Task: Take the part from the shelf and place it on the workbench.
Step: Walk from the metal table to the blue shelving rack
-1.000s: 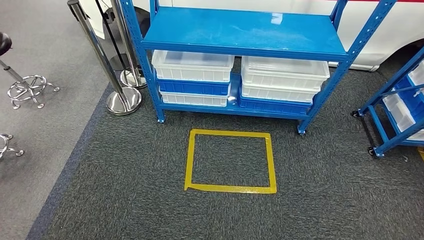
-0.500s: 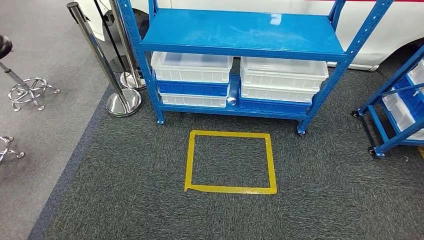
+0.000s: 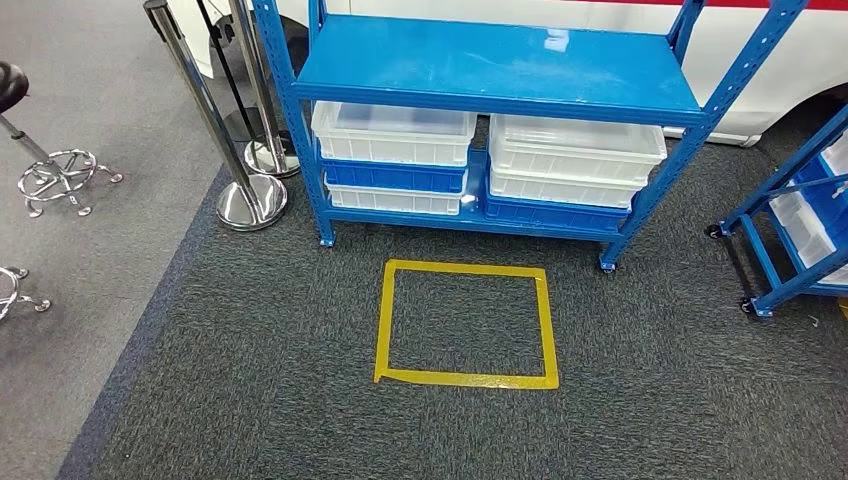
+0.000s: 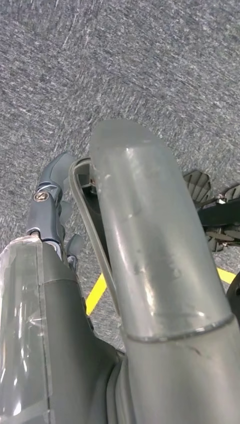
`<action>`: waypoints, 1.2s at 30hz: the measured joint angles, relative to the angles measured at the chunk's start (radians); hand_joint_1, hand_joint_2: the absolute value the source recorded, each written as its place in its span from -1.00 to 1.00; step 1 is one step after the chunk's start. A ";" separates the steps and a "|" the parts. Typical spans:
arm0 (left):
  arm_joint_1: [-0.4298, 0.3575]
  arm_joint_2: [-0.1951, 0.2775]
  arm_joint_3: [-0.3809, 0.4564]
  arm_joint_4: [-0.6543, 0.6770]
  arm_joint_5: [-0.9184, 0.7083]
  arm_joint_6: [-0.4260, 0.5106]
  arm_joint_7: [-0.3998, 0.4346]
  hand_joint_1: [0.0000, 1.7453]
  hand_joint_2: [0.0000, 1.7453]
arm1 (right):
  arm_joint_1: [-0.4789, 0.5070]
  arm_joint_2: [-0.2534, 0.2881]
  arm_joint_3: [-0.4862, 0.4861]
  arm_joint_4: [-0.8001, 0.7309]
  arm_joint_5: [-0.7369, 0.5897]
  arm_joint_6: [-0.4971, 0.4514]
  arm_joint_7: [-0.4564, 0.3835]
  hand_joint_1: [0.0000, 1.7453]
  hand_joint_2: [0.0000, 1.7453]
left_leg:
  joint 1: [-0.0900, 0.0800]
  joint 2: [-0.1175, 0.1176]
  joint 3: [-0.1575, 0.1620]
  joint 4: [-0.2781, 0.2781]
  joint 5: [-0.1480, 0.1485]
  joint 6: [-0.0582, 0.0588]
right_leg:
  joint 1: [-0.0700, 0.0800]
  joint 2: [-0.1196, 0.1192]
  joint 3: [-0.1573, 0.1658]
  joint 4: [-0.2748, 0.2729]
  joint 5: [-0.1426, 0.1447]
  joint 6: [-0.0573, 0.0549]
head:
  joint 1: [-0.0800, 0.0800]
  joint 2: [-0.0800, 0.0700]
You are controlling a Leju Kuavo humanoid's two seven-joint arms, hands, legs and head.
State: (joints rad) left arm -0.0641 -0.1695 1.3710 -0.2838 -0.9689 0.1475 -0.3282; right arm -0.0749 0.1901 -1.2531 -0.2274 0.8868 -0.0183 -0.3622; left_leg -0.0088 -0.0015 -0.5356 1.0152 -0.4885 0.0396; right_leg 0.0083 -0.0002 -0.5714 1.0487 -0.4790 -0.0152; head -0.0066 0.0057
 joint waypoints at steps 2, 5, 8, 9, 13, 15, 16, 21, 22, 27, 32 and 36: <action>-0.001 -0.001 0.000 0.000 0.002 0.001 0.001 -1.00 -1.00 | -0.001 0.000 0.000 0.000 0.001 0.003 -0.006 -1.00 1.00 | 0.001 0.001 -0.001 -0.001 0.000 -0.008 | 0.003 0.000 0.005 -0.019 -0.001 -0.003 | 0.000 0.000; -0.002 0.000 0.000 0.000 0.006 0.003 0.000 -1.00 -1.00 | 0.001 0.000 0.000 0.000 0.002 0.005 -0.022 -1.00 1.00 | 0.003 0.001 -0.015 0.038 -0.030 -0.023 | -0.006 -0.003 0.014 -0.036 0.007 -0.013 | 0.000 0.000; 0.000 -0.001 0.001 0.001 0.009 0.006 0.000 -1.00 -1.00 | 0.000 0.000 0.000 0.000 0.003 0.005 -0.029 -1.00 1.00 | 0.012 0.000 -0.097 0.213 -0.119 -0.039 | -0.009 -0.005 0.016 -0.040 0.008 -0.021 | 0.000 0.000; 0.000 -0.001 0.001 0.001 0.010 0.006 -0.001 -1.00 -1.00 | 0.000 0.000 0.000 0.000 0.003 0.005 -0.030 -1.00 1.00 | 0.017 0.001 -0.120 0.257 -0.129 -0.044 | -0.009 -0.005 0.016 -0.039 0.007 -0.021 | 0.000 0.000; 0.001 -0.001 0.001 0.001 0.011 0.006 -0.004 -1.00 -1.00 | 0.001 0.000 0.000 0.000 0.007 0.010 -0.033 -1.00 1.00 | 0.033 0.001 -0.057 0.120 -0.032 -0.059 | -0.016 -0.002 0.016 -0.024 -0.002 -0.007 | 0.000 0.000; 0.000 -0.001 0.001 0.001 0.011 0.005 -0.007 -1.00 0.00 | 0.000 0.000 0.000 0.000 0.012 0.011 -0.040 -1.00 1.00 | 0.032 -0.002 -0.017 0.033 -0.005 -0.054 | -0.016 -0.001 0.011 -0.012 -0.010 0.006 | 0.000 0.000; 0.000 -0.001 0.001 0.001 0.011 0.005 -0.010 -1.00 0.50 | 0.000 0.000 0.000 0.000 0.014 0.009 -0.044 -1.00 1.00 | 0.029 -0.003 -0.013 0.021 -0.007 -0.048 | -0.015 0.000 0.009 -0.009 -0.011 0.013 | 0.000 0.000; 0.001 -0.001 0.001 0.001 0.012 -0.002 -0.021 -1.00 1.00 | 0.000 0.000 -0.001 0.000 0.009 0.002 -0.043 -1.00 1.00 | 0.027 -0.002 -0.010 0.003 0.007 -0.011 | -0.022 0.001 -0.020 0.057 -0.058 0.037 | 0.000 0.000; 0.001 0.000 0.001 0.001 0.012 -0.006 -0.023 -1.00 1.00 | 0.000 0.000 -0.002 0.000 0.006 0.002 -0.037 -1.00 1.00 | 0.025 -0.001 -0.011 0.002 0.008 -0.008 | -0.023 0.001 -0.047 0.115 -0.090 0.039 | 0.000 0.000; 0.001 0.001 0.001 0.001 0.015 -0.020 -0.025 -1.00 1.00 | 0.002 0.000 -0.005 0.000 0.001 -0.001 -0.009 -1.00 1.00 | 0.017 -0.002 -0.010 0.002 0.008 -0.004 | -0.021 0.001 -0.083 0.187 -0.081 0.034 | 0.000 0.000; 0.000 -0.001 0.001 0.001 0.016 -0.023 -0.025 -1.00 1.00 | -0.001 -0.002 -0.006 0.000 -0.001 -0.001 -0.006 -1.00 1.00 | 0.014 -0.002 -0.009 0.003 0.004 -0.021 | -0.005 0.001 0.009 -0.016 -0.007 0.012 | 0.000 0.000; -0.001 0.000 0.002 0.001 0.020 -0.033 -0.026 -1.00 1.00 | -0.001 -0.002 -0.008 0.000 -0.004 0.004 -0.004 -1.00 1.00 | 0.017 -0.002 -0.028 0.056 -0.036 -0.040 | -0.013 -0.002 0.019 -0.037 0.003 -0.009 | 0.000 0.000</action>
State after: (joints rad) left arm -0.0647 -0.1691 1.3728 -0.2831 -0.9490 0.1144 -0.3539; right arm -0.0756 0.1881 -1.2608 -0.2274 0.8830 -0.0140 -0.3667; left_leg 0.0085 -0.0036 -0.5635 1.0709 -0.5242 -0.0001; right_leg -0.0042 -0.0018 -0.5525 1.0118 -0.4757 -0.0241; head -0.0067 0.0057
